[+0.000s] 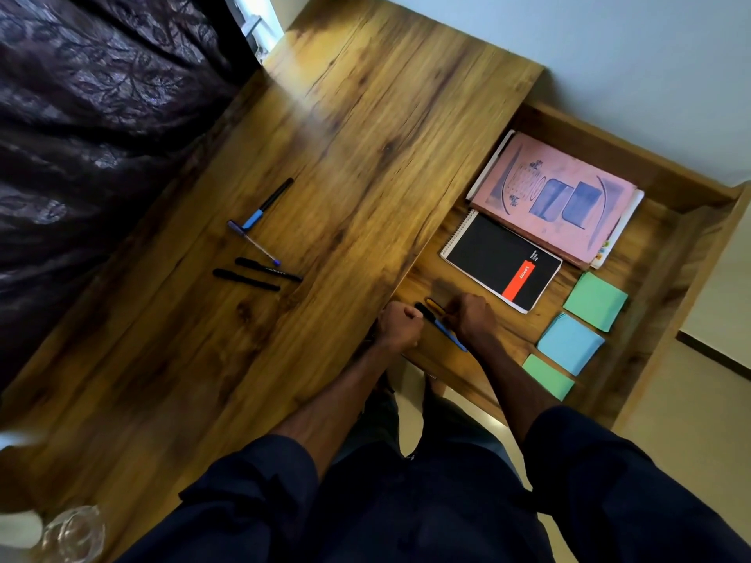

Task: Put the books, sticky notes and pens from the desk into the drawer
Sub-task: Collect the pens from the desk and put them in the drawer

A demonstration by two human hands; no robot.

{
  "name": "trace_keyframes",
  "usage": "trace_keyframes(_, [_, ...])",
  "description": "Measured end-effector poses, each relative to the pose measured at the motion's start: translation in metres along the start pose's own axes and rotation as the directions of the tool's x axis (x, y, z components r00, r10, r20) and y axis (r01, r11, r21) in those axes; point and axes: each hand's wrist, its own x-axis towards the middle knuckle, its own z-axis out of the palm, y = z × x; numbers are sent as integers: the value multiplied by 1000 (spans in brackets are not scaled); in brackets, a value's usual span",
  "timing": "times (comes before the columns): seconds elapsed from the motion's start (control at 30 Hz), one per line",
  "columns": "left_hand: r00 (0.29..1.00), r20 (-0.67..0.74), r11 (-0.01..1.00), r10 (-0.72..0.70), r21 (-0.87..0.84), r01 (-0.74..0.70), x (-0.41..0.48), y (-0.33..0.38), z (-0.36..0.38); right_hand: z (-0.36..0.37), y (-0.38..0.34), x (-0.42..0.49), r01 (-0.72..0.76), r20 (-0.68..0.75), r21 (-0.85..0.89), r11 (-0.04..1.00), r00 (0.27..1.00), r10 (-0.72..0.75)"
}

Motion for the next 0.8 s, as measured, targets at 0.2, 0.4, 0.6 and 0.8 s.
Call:
trace_keyframes(0.2, [1000, -5, 1000, 14, 5, -14, -1, -3, 0, 5, -2, -1, 36, 4, 22, 999, 999, -36])
trace_keyframes(0.4, [1000, 4, 1000, 23, -1, -23, -1, -3, -1, 5, -4, 1, 64, 2, 42, 997, 998, -65])
trace_keyframes(0.6, [1000, 4, 1000, 25, -11, -25, 1, -4, 0, 7, 2, -14, 107, 0, 5, 994, 994, -107])
trace_keyframes(0.8, [1000, 20, 1000, 19, -6, -19, 3, -5, 2, 18, 3, -25, 140, -36, -112, 984, 989, -145])
